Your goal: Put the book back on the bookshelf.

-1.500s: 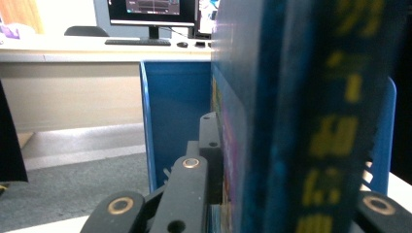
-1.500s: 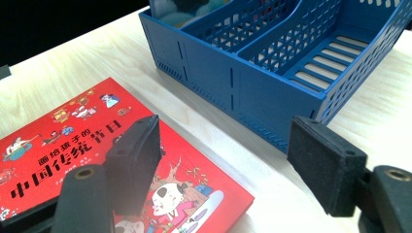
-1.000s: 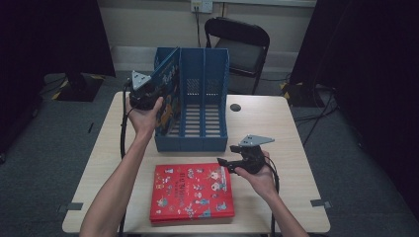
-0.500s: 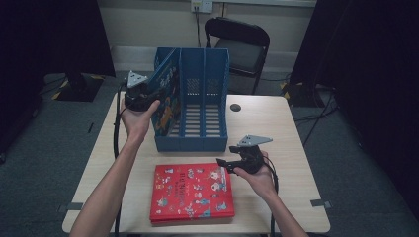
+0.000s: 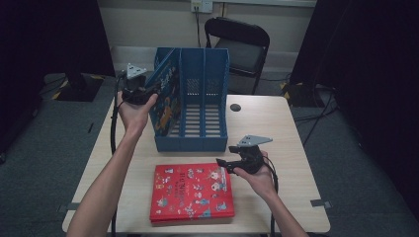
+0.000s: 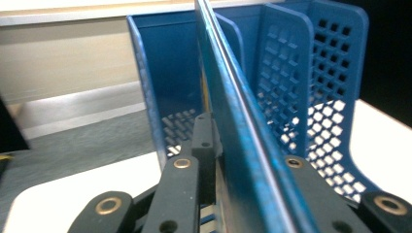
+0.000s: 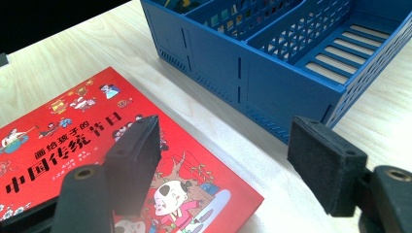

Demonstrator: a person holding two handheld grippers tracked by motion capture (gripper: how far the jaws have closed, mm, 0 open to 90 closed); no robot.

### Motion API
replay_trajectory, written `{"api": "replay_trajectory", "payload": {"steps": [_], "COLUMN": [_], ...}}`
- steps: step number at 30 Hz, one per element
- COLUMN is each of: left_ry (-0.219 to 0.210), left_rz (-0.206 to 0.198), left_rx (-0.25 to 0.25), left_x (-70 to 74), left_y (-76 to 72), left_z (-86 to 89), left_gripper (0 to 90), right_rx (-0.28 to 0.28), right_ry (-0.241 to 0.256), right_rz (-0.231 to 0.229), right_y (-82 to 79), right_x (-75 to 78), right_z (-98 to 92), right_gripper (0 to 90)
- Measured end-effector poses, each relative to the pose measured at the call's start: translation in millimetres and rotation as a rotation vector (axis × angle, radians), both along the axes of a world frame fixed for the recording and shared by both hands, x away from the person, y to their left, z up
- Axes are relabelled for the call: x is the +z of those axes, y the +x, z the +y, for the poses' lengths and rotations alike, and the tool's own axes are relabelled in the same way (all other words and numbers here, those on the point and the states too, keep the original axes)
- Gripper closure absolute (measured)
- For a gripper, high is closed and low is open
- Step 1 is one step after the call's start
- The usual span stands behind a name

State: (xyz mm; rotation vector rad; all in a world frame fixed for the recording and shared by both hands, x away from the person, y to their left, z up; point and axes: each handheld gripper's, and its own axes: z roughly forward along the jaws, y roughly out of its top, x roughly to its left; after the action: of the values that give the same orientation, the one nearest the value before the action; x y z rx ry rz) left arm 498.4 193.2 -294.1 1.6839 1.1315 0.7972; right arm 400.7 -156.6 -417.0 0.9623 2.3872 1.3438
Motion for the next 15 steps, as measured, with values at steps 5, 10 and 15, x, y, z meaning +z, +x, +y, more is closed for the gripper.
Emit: {"api": "replay_trajectory", "payload": {"steps": [5, 10, 15], "left_ry": [0.036, 0.042, 0.042], "left_rz": [-0.016, -0.054, -0.082], "left_rx": [0.041, 0.07, 0.121], "left_x": [-1.1, -5.2, -9.0], "left_y": [-2.4, -5.4, -8.1], "left_z": [-3.6, -5.6, -3.9], "left_gripper": [80.4, 80.8, 80.3], "right_rx": [0.002, 0.0, -0.003], "right_ry": [0.001, 0.002, 0.006], "right_rz": [-0.001, -0.005, -0.009], "right_y": [0.1, -0.5, -0.6], "right_x": [0.3, 1.4, 2.3], "right_z": [0.0, -1.0, -3.0], "right_gripper": [27.9, 27.9, 27.8]}}
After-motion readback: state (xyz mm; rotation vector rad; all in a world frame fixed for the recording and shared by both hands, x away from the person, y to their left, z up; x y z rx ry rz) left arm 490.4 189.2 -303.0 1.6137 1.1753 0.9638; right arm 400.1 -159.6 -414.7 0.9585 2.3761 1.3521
